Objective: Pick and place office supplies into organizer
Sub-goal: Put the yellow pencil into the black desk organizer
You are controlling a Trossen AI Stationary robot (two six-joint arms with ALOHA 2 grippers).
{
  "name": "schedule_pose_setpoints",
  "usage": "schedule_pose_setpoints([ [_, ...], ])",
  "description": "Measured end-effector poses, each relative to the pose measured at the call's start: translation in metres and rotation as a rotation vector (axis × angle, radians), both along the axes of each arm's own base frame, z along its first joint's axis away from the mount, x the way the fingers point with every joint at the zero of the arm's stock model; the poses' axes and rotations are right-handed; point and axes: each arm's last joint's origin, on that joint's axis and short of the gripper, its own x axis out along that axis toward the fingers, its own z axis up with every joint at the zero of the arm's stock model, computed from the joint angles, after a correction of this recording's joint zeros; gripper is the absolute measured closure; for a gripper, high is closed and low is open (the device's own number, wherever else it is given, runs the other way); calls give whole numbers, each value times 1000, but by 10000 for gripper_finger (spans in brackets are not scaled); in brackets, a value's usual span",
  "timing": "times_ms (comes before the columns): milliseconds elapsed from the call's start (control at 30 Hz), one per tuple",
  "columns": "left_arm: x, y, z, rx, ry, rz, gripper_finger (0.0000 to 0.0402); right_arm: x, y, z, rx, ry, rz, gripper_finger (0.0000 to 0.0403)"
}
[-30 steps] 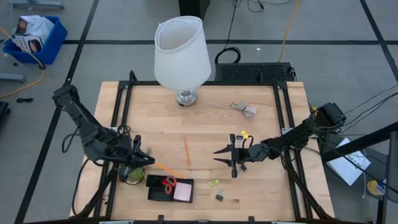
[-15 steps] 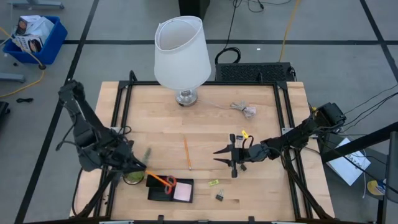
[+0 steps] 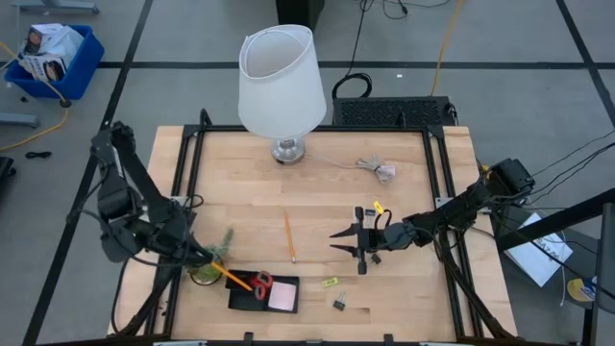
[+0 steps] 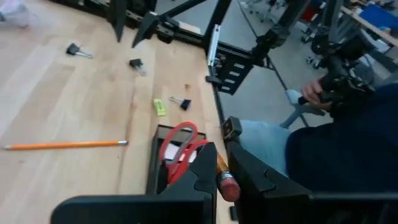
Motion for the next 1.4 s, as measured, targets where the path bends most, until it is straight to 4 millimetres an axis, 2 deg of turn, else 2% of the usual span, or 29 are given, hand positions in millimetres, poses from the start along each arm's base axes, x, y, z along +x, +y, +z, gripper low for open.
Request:
schedule_pose_setpoints([
  [133,-2,5,1,7,64,32,376,0,0,0,0,0,0,303],
  [300,0,5,-13,22,208,83,376,0,0,0,-1,1,0,303],
  [500,16,-8,-25,67,270,104,376,0,0,-1,-4,7,0,303],
  [767,48,-31,-55,258,402,18,376,0,-3,-3,-4,30,-14,308],
  [1033,78,-47,-69,281,387,-96,375,2,-11,-7,36,69,-54,307],
  [1267,83,-46,-71,237,413,-81,371,1,-11,-9,42,83,-56,308],
  [1400,83,-46,-72,226,425,-63,335,1,-11,-9,42,83,-56,308],
])
